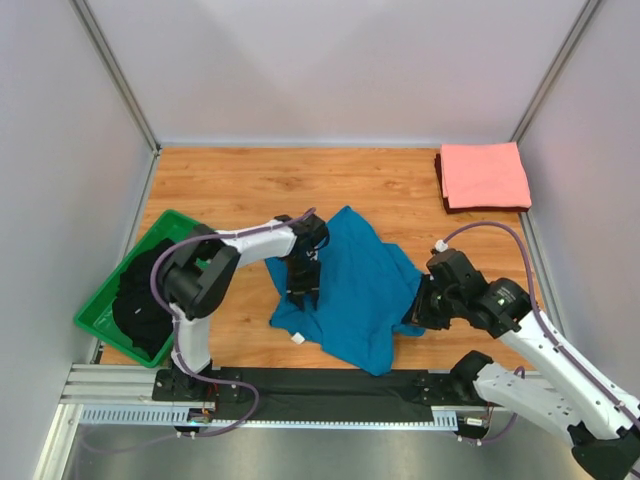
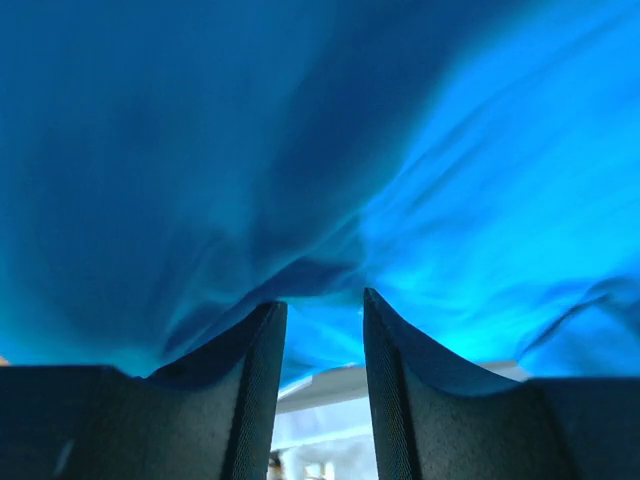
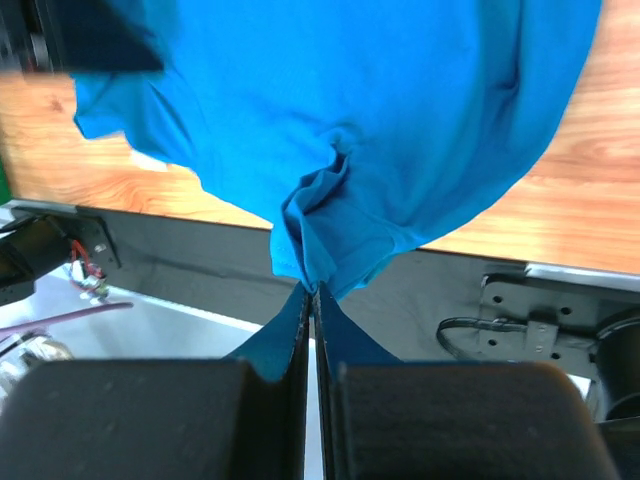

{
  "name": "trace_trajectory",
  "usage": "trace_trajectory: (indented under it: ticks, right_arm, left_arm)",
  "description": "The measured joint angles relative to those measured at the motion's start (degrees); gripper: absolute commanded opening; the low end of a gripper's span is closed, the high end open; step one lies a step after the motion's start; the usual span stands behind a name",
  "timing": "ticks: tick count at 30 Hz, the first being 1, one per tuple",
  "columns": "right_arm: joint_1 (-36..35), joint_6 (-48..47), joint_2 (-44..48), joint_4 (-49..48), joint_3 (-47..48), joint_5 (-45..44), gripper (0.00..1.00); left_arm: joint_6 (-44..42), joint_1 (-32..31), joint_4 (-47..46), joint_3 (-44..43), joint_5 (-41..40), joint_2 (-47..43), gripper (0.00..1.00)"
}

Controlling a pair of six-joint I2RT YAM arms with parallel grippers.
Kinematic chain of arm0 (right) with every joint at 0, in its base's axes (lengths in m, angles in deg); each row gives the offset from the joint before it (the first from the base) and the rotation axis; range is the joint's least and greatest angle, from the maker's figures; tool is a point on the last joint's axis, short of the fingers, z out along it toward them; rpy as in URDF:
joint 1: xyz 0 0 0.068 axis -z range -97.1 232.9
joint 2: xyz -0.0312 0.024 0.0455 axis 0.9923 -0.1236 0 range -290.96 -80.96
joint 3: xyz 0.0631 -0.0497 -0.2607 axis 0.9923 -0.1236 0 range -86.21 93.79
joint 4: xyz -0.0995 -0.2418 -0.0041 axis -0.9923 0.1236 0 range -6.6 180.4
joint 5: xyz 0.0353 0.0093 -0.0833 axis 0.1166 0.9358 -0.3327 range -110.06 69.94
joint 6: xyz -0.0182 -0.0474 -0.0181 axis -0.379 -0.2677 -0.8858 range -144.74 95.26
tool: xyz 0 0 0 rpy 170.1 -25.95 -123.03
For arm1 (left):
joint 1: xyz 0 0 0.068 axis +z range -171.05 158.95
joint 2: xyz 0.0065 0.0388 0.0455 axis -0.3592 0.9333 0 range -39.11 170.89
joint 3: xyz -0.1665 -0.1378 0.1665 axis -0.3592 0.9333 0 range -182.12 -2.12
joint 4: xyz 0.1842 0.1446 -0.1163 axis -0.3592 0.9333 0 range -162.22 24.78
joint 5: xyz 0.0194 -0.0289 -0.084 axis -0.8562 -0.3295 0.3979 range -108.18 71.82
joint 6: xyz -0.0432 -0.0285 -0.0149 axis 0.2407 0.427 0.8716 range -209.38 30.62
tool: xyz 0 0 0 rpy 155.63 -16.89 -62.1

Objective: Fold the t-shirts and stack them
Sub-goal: Flatten the tshirt out

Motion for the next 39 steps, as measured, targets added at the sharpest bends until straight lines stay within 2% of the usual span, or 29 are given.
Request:
trace_trajectory:
  ticks: [5,11,13,15,18,22,24,28,31,32,35,39]
  right_arm:
    - [0.00,-1.18,-0.44,-1.18,-1.75,-3.17,0.00]
    - [0.00,-1.31,-5.42,-7.45,-3.61,-5.20,0.00]
    - [0.00,-1.51,-7.45,-10.16,-3.61,-4.79,0.00]
    - [0.00,-1.86,-9.75,-13.00,-3.74,-3.43,0.00]
    - [0.00,-2.14,-12.22,-16.74,-5.14,-1.05,0.00]
    - [0.00,-2.27,-13.70,-19.23,-7.67,0.92,0.00]
    - [0.00,-2.29,-14.36,-19.96,-8.13,1.57,0.00]
    - [-0.42,-2.78,-18.64,-19.91,-6.80,2.32,0.07]
    - [-1.03,-3.78,-20.90,-18.62,-4.92,2.23,0.20]
    - [-1.16,-4.11,-21.11,-17.57,-4.00,2.03,0.31]
    - [-1.25,-5.18,-22.10,-13.00,0.33,0.39,0.44]
    - [-0.72,-6.49,-24.46,-6.60,8.13,-3.96,0.53]
  left_arm:
    - [-4.85,1.29,6.64,-20.83,-2.34,13.31,0.45]
    - [-7.19,9.51,9.33,-48.81,0.59,28.94,0.45]
    - [-7.98,12.15,8.94,-55.04,1.18,31.82,0.47]
    - [-8.57,14.43,9.57,-57.22,0.31,31.80,0.48]
    - [-9.09,15.43,10.49,-52.04,-3.96,25.31,0.50]
    - [-8.83,13.18,9.92,-33.40,-7.50,6.58,0.52]
    - [-8.02,11.69,5.66,-20.44,-4.98,-4.55,0.53]
    - [-5.33,7.23,0.00,-4.94,0.94,-16.55,0.54]
    - [-1.77,3.02,-7.65,1.60,5.22,-16.22,0.54]
    - [-1.03,1.97,-9.38,2.75,5.99,-15.34,0.54]
    - [0.79,-1.09,-12.98,3.52,7.13,-10.69,0.54]
    - [1.18,-3.06,-15.50,1.95,6.84,-5.05,0.54]
